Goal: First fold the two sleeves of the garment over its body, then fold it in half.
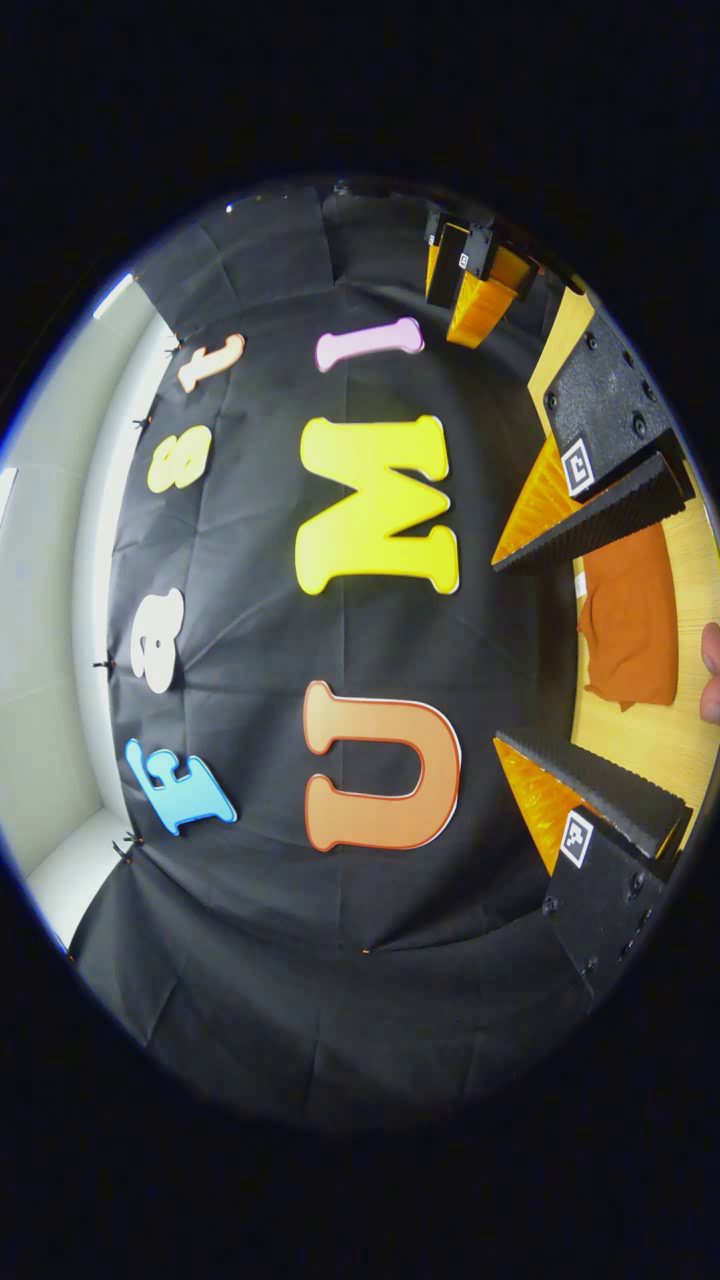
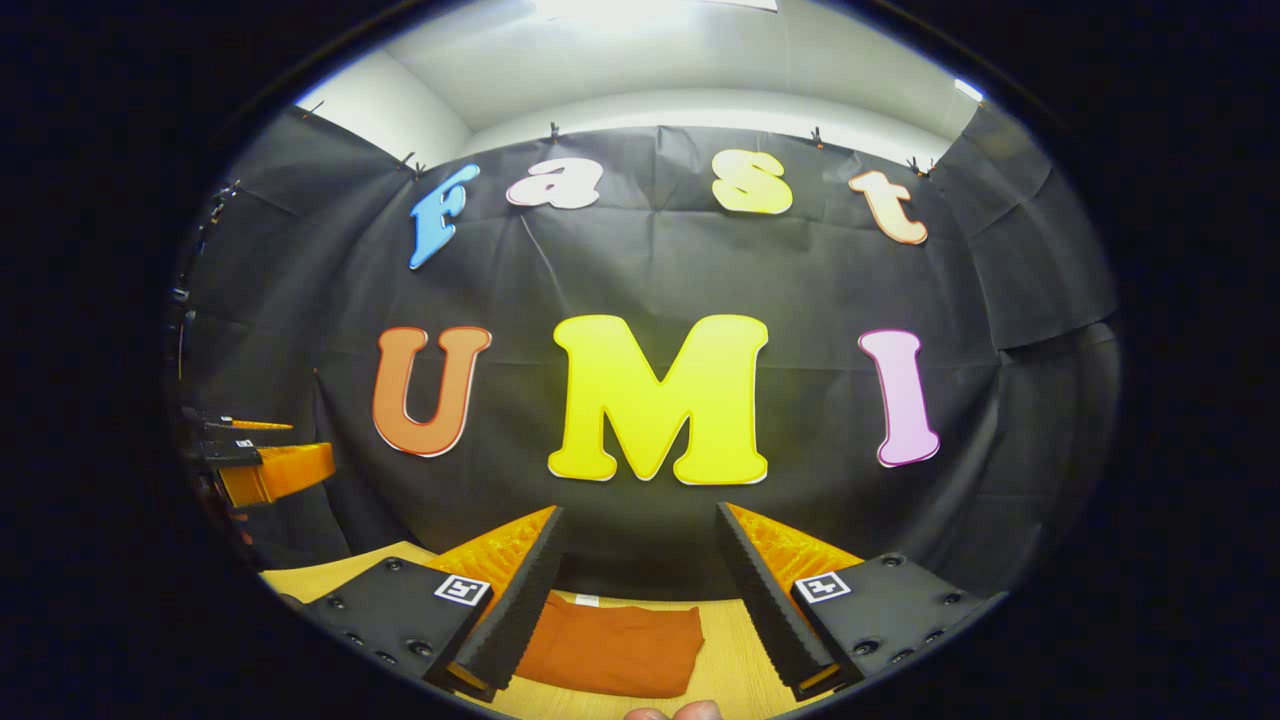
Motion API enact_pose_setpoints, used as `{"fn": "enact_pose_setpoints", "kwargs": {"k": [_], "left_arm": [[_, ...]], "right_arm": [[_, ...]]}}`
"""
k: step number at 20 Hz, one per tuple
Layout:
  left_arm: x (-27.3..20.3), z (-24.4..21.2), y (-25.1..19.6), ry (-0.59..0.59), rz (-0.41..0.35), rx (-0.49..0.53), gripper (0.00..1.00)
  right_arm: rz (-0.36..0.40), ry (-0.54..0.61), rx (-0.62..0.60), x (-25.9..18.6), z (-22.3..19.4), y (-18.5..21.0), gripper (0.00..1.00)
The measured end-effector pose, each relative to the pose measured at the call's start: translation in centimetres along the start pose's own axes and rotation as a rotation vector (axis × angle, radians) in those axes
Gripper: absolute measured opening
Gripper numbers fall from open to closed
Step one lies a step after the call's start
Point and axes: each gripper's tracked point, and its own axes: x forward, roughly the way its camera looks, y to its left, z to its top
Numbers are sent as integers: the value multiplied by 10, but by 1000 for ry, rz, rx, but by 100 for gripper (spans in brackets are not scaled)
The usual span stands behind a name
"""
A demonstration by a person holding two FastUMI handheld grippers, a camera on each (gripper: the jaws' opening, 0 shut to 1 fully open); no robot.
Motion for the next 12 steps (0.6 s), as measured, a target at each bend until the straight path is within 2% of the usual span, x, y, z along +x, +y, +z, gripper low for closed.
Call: {"fn": "enact_pose_setpoints", "kwargs": {"k": [3,4,6,9,10,11,12], "left_arm": [[-24,-3,-20,-11,-16,38,87],[-29,-3,-26,-11,-19,42,98],[-34,-6,-35,-1,-30,25,97],[-39,-1,-31,-10,1,22,100],[-39,0,-34,-16,4,15,88],[-38,1,-36,-19,4,13,100],[-38,-2,-38,-13,0,15,97]], "right_arm": [[-32,-25,15,-31,5,-1,93],[-45,-31,5,-36,7,-3,93],[-49,-34,3,-41,10,-6,95],[-74,-25,-9,-45,9,-17,93],[-82,-19,-11,-47,8,-19,93],[-85,-16,-11,-48,7,-20,93],[-87,-11,-15,-47,5,-21,94]]}}
